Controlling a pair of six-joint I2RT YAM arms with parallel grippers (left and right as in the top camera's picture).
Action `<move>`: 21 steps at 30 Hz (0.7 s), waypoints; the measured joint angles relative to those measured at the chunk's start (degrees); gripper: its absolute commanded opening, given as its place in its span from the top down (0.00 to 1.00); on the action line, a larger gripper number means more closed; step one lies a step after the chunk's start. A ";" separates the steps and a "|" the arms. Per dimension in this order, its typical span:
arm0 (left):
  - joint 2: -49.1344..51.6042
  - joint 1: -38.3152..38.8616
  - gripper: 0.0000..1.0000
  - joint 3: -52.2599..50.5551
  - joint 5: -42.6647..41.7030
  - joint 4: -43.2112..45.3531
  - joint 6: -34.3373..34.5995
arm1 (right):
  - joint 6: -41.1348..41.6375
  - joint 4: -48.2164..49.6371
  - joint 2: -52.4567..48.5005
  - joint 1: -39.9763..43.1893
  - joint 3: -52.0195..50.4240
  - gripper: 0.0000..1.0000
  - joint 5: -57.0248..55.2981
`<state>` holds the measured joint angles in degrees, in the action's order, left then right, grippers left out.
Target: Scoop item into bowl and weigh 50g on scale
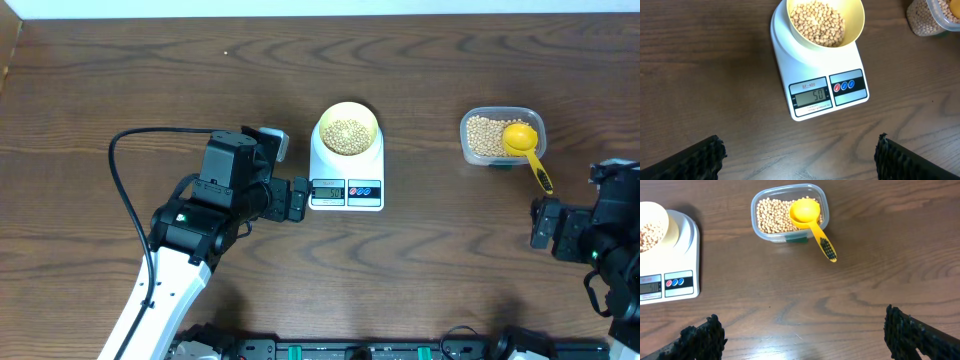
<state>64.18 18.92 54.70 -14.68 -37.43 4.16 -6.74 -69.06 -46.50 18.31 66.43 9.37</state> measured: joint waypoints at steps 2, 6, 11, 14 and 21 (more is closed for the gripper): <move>0.00 0.00 0.02 0.00 0.00 0.00 0.00 | 0.00 -0.09 0.98 -0.85 0.00 0.01 -0.04; 0.00 0.00 0.02 -0.02 0.00 0.00 0.00 | -0.02 -0.79 4.02 -5.31 0.00 0.01 -0.11; 0.00 0.00 0.02 0.00 0.02 -0.02 0.00 | -0.02 -0.85 8.07 -9.55 -0.07 0.01 -0.15; 0.00 0.00 0.02 0.00 0.00 -0.02 0.00 | -0.02 1.18 11.19 -10.67 -0.70 0.01 -0.20; 0.00 0.00 0.02 0.00 0.00 -0.02 0.00 | -0.04 11.23 18.86 -11.04 -7.67 0.01 -4.20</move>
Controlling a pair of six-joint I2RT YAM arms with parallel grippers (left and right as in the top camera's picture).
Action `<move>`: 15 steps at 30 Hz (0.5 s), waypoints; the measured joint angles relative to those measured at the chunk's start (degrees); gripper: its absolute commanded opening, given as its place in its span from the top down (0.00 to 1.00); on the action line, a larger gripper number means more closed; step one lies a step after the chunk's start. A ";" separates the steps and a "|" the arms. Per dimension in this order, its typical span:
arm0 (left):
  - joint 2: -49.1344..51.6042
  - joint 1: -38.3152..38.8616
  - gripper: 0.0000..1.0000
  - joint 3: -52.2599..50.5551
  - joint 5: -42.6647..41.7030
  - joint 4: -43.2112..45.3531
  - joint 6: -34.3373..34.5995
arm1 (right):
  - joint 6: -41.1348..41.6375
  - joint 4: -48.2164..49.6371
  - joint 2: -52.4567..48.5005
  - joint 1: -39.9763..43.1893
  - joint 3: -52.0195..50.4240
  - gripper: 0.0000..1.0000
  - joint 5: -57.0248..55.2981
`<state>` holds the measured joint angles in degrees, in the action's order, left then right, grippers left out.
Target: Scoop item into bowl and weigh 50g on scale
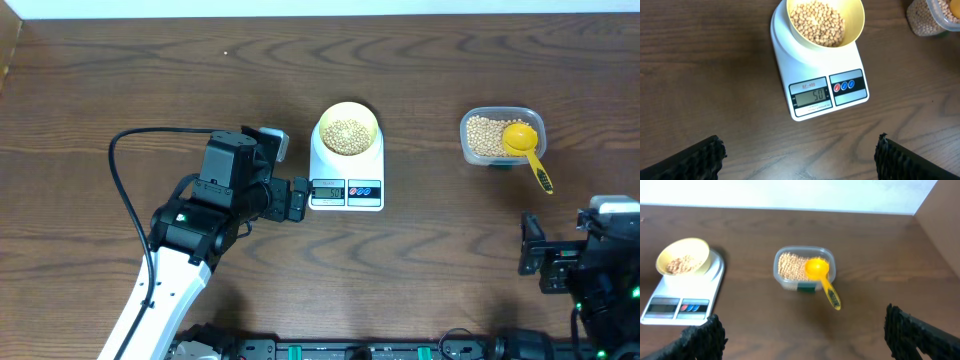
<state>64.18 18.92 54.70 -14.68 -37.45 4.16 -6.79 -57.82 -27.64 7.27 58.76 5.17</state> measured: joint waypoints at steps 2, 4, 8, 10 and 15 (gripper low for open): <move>0.00 0.00 0.02 0.00 -0.02 0.00 0.00 | 0.02 3.69 2.54 -0.04 -4.15 0.01 -0.79; 0.00 0.00 0.02 0.00 0.02 -0.02 0.00 | 0.00 6.23 4.74 -0.26 -7.89 0.01 -1.36; 0.00 0.00 0.02 0.00 0.00 0.02 0.00 | 0.00 12.68 9.55 -1.55 -15.78 0.01 -1.99; 0.00 0.00 0.02 -0.02 0.00 0.04 0.00 | 0.00 15.89 11.87 -2.29 -19.56 0.01 -2.10; 0.00 0.00 0.02 0.00 0.00 0.02 0.00 | 0.00 24.48 15.96 -3.74 -27.93 0.01 -2.49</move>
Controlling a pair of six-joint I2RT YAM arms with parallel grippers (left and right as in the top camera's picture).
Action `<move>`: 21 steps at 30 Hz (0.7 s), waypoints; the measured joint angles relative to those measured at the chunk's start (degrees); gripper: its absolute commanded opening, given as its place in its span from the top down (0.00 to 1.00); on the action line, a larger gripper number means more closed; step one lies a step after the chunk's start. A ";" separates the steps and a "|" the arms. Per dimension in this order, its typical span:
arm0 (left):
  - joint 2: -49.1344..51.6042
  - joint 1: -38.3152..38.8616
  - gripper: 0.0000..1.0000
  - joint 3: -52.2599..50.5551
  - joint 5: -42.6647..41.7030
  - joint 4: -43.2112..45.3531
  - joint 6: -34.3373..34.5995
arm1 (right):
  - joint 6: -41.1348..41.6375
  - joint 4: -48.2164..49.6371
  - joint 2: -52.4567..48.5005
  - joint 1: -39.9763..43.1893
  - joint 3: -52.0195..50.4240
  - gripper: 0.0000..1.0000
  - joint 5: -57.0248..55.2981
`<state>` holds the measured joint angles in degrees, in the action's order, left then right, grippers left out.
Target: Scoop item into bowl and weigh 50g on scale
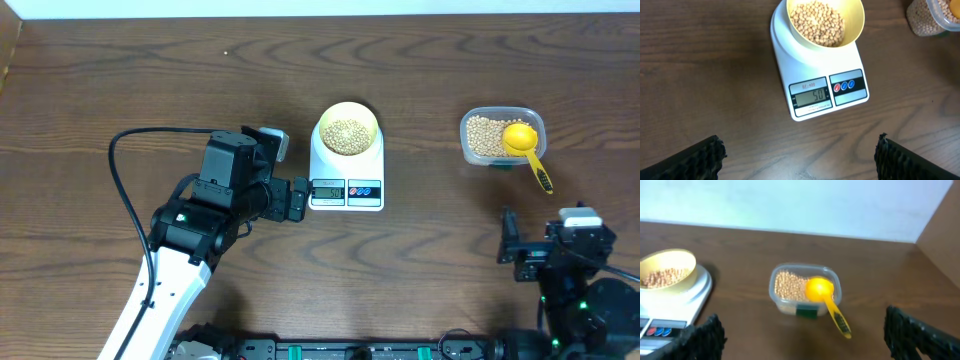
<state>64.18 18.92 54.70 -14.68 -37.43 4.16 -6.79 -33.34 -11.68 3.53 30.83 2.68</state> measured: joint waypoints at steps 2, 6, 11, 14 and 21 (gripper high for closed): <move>0.00 0.00 0.02 0.00 0.02 0.02 0.00 | -0.02 3.13 1.38 -0.66 -3.19 0.01 -0.09; 0.00 0.00 0.02 -0.02 0.02 0.02 0.00 | -0.15 8.33 3.74 -1.60 -8.83 0.01 -0.20; 0.00 0.00 0.02 0.00 0.02 0.00 0.00 | -0.17 14.78 5.46 -2.51 -14.67 0.01 -1.14; 0.00 0.00 0.02 0.00 0.02 0.00 0.00 | -0.20 18.23 6.34 -2.93 -17.88 0.01 -1.33; 0.00 0.00 0.02 0.00 0.02 0.00 0.00 | -1.68 25.14 9.20 -3.52 -23.87 0.01 -1.66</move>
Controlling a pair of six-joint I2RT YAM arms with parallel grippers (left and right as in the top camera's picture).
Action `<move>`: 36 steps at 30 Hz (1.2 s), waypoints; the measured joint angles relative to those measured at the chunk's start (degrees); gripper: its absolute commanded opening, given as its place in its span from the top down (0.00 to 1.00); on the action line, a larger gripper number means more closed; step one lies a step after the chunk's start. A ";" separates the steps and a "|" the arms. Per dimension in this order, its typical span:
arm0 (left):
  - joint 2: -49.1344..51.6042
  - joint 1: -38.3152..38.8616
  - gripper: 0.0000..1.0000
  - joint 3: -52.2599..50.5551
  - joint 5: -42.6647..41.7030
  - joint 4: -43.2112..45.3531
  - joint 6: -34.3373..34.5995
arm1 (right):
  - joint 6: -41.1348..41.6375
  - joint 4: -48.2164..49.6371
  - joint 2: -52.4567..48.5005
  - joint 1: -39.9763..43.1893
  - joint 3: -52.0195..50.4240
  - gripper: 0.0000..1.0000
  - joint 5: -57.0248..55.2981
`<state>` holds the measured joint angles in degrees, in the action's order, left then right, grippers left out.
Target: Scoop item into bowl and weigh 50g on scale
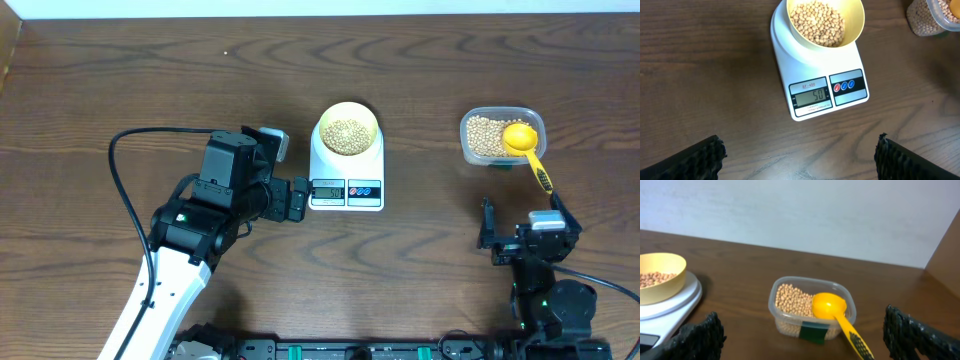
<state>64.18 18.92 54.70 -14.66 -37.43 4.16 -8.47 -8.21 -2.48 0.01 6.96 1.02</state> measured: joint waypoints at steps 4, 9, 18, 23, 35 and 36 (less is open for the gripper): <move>0.00 0.00 0.02 0.00 0.00 0.02 0.00 | -1.09 3.98 0.98 0.00 -2.89 0.01 0.00; 0.00 0.00 0.02 0.00 -0.02 0.00 0.00 | -1.66 7.43 1.55 -0.02 -6.10 0.01 0.00; 0.00 0.00 0.02 0.00 -0.02 0.00 0.00 | -2.38 6.25 1.60 -0.02 -6.56 0.01 0.00; 0.00 0.00 0.02 -0.02 -0.02 0.00 0.00 | -2.38 4.15 1.66 -1.07 -6.56 0.01 -0.44; 0.00 0.00 0.02 -0.02 0.00 0.00 0.00 | -2.84 4.13 1.77 -2.60 -6.56 0.01 -0.81; 0.00 0.00 0.02 0.00 -0.02 0.00 0.00 | -2.84 4.13 1.77 -2.60 -6.56 0.01 -0.81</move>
<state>64.18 18.92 54.70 -14.68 -37.43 4.16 -11.31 -4.08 -0.71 -2.59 0.40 0.21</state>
